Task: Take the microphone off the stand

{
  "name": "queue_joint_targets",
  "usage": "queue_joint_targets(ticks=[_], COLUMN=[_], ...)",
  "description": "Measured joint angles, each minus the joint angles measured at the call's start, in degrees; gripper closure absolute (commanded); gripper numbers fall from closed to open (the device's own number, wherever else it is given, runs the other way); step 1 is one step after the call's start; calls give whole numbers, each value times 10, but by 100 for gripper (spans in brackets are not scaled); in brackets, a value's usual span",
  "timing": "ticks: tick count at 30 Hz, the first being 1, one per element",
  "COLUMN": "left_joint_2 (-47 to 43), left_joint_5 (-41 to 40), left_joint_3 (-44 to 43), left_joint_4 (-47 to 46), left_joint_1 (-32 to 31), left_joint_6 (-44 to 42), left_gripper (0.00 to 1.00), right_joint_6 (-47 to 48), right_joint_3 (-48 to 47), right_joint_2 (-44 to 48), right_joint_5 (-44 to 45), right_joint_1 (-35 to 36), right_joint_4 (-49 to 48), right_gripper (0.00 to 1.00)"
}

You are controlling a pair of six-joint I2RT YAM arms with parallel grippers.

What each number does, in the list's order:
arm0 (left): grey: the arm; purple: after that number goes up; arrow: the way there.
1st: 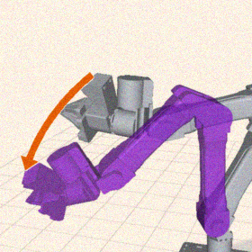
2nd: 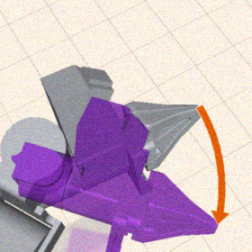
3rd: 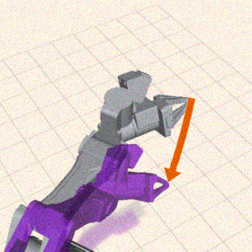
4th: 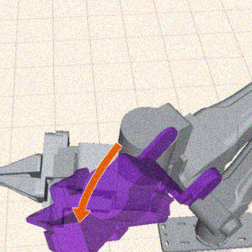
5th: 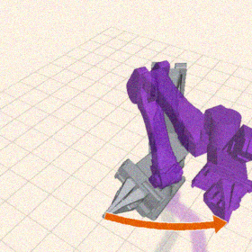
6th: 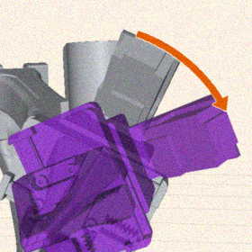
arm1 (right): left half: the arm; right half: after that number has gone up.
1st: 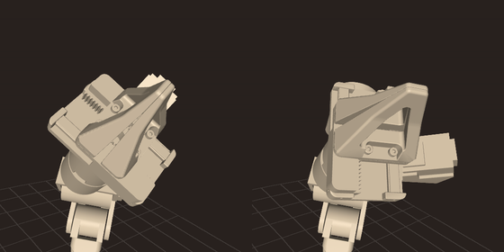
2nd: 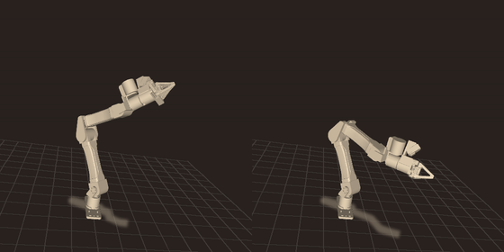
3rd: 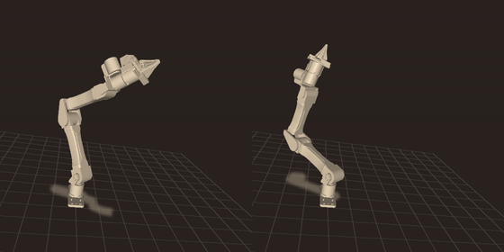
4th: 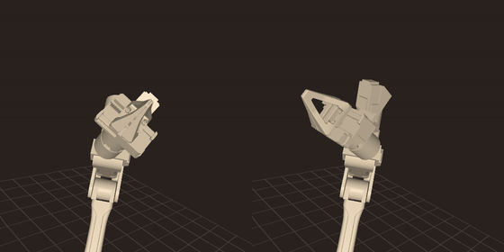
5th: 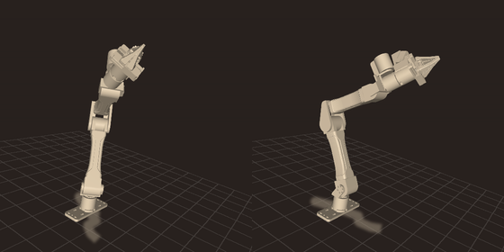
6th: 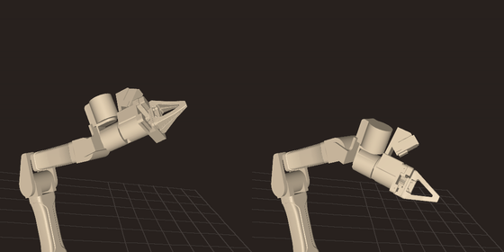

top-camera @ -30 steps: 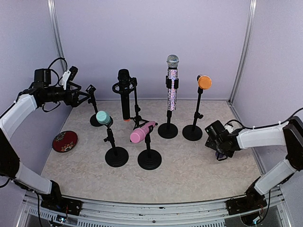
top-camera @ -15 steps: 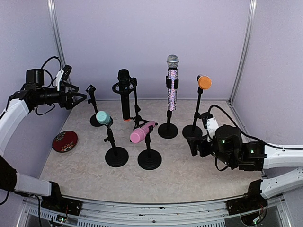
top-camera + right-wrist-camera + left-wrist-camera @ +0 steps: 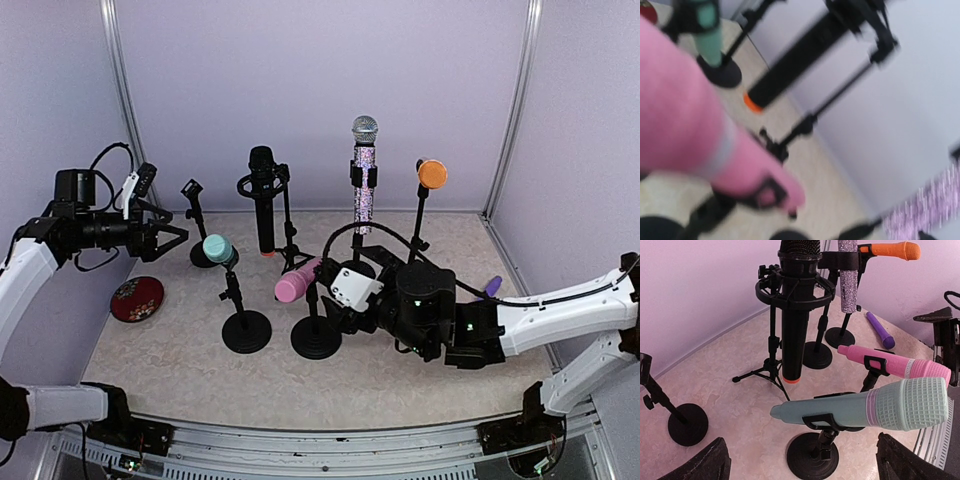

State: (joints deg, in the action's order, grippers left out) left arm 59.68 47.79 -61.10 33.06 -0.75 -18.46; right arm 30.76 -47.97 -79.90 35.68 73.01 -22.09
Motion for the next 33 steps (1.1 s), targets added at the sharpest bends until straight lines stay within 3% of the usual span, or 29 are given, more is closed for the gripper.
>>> queue_joint_targets(ticks=[7, 11, 14, 19, 23, 27, 33], left_joint_2=[-8, -9, -12, -24, -38, -44, -32], left_joint_5=[-17, -20, -22, -25, -27, -33, -64], left_joint_3=[0, 0, 0, 0, -9, -30, -74], left_joint_4=[10, 13, 13, 17, 26, 24, 3], left_joint_1=[-10, -11, -16, -38, -64, -105, -224], left_joint_6=[0, 0, 0, 0, -2, 2, 12], left_gripper=[1, 1, 1, 6, 7, 9, 13], right_joint_6=[109, 139, 152, 175, 191, 196, 198], right_joint_3=[-45, -55, -71, -104, -105, -105, -116], right_joint_2=[-67, -89, -108, -149, -155, -151, -119], right_joint_5=[-41, -55, -60, -61, -54, -53, -63], right_joint_1=[11, 19, 20, 20, 20, 20, 20], right_joint_4=[-49, -59, -67, -95, -111, -111, -103], right_gripper=[0, 11, 27, 73, 98, 100, 100])
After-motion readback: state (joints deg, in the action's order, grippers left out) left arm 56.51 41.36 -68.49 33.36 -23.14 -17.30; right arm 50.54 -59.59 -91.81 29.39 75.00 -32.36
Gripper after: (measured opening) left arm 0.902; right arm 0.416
